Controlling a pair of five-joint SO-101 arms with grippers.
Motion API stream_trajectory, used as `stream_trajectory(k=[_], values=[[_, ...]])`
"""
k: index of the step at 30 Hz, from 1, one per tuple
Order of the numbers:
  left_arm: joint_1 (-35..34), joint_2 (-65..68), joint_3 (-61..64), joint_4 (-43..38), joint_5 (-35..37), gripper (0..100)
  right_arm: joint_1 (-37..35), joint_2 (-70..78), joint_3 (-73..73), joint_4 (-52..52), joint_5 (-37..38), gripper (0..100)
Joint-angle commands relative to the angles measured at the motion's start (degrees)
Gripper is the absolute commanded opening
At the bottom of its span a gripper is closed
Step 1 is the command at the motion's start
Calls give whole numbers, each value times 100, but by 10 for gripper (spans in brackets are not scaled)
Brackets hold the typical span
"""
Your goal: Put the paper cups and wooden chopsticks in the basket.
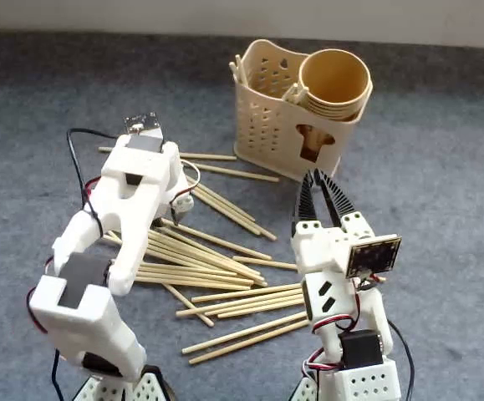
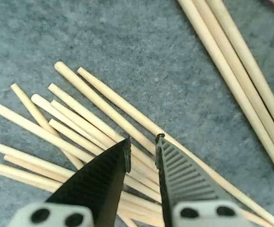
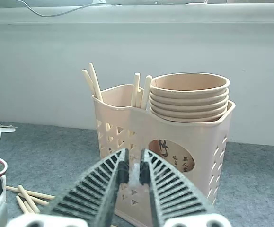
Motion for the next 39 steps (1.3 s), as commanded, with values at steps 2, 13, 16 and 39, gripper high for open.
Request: stream_trajectory(k=[2,13,16,39], values=[[84,567,-796,35,158,103,31,-75,514,-22,79,52],[13,1754,-1516,44,167,102,31,-75,514,-22,79,52],[-171,1789,-1560,53,167,99,31,-75,514,-22,79,52],[-171,1851,-1358,607,158,101,31,-75,514,-22,79,52]])
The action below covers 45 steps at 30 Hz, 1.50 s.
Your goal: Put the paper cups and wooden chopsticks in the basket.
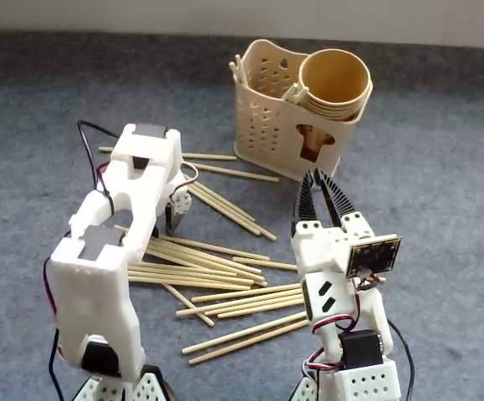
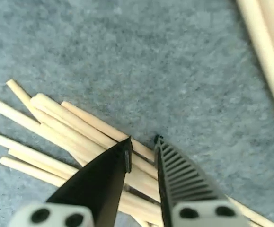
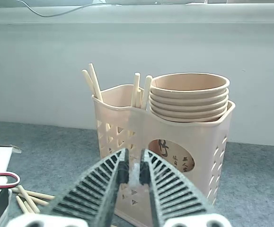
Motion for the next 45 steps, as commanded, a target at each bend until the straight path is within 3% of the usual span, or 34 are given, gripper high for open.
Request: stream_trajectory(k=[1,14,19,22,30,32,37,45], values=[[-13,13,171,-492,53,101,31,-75,514,-22,79,52],[-48,-40,-752,-457,18,99,31,-75,514,-22,88,52],[-268,-110,-1385,255,-185,98,31,-75,514,-22,88,52],[-374,-180,-1877,765,-1292,98,31,-75,514,-22,88,52],[-356,-154,-2062,976,-6110,98,31,-75,505,-22,88,52],[-286,-154,-1947,967,-6936,98,40,-75,505,-22,88,52],[-215,-163,-1833,1011,-8193,101,40,-75,505,-22,88,52],[418,-154,-1789,1635,-8571,103,31,-75,514,-22,88,52]])
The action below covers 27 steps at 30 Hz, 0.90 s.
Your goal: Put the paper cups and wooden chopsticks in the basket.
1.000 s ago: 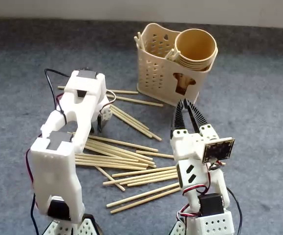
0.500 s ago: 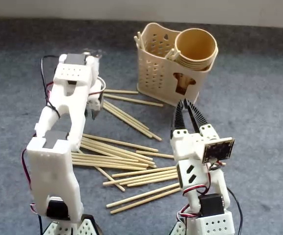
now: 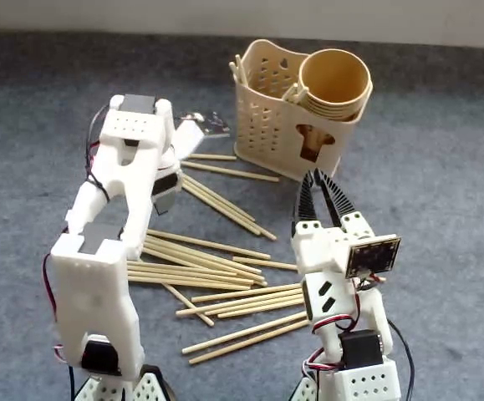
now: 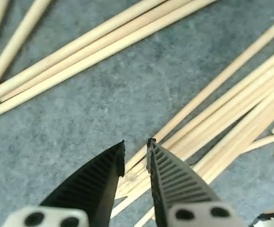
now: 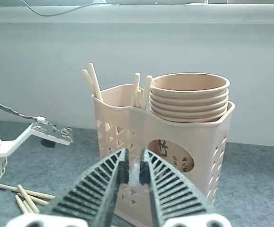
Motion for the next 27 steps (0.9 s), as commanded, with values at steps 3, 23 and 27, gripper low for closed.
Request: stream_trajectory(k=[3,23,27], values=[[760,-268,338,316,-149,103,31,-75,514,-22,53,52],[901,-268,1938,-1407,-123,98,31,-75,514,-22,53,52],[813,-277,1947,-1530,-123,91,31,-75,514,-22,53,52]])
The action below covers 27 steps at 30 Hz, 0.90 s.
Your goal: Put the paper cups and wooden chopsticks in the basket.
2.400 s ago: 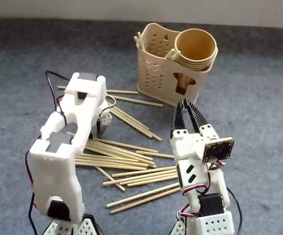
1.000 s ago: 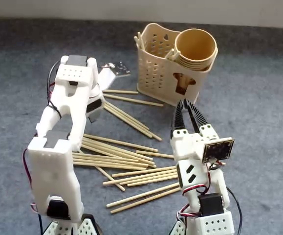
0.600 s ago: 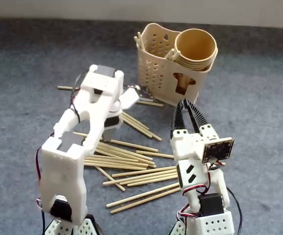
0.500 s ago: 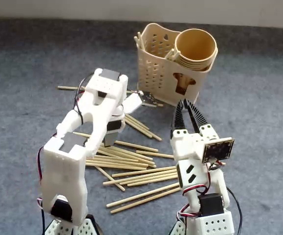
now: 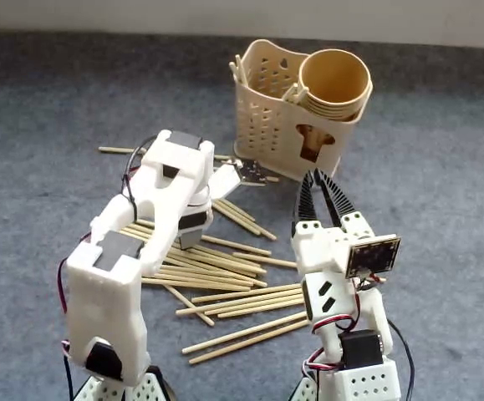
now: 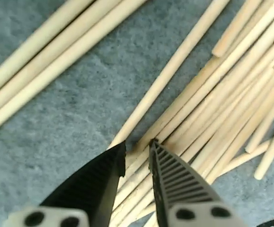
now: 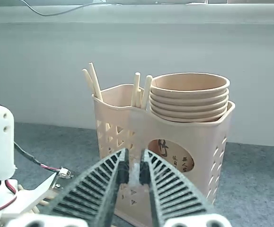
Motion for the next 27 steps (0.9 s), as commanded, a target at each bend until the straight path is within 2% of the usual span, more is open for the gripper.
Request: stream_trajectory(k=[1,4,11,18,24,27], values=[[-163,-101,31,-325,-35,72,31,-75,514,-22,53,52],[-163,-101,22,-316,-35,2,40,-75,514,-22,53,52],[-119,-127,22,237,-26,5,40,-75,514,-22,53,52],[-251,-804,31,264,-26,8,40,-75,514,-22,53,52],[-268,-1007,92,123,-26,127,40,-75,514,-22,53,52],[-259,-813,136,-237,-18,129,40,-75,514,-22,53,52]])
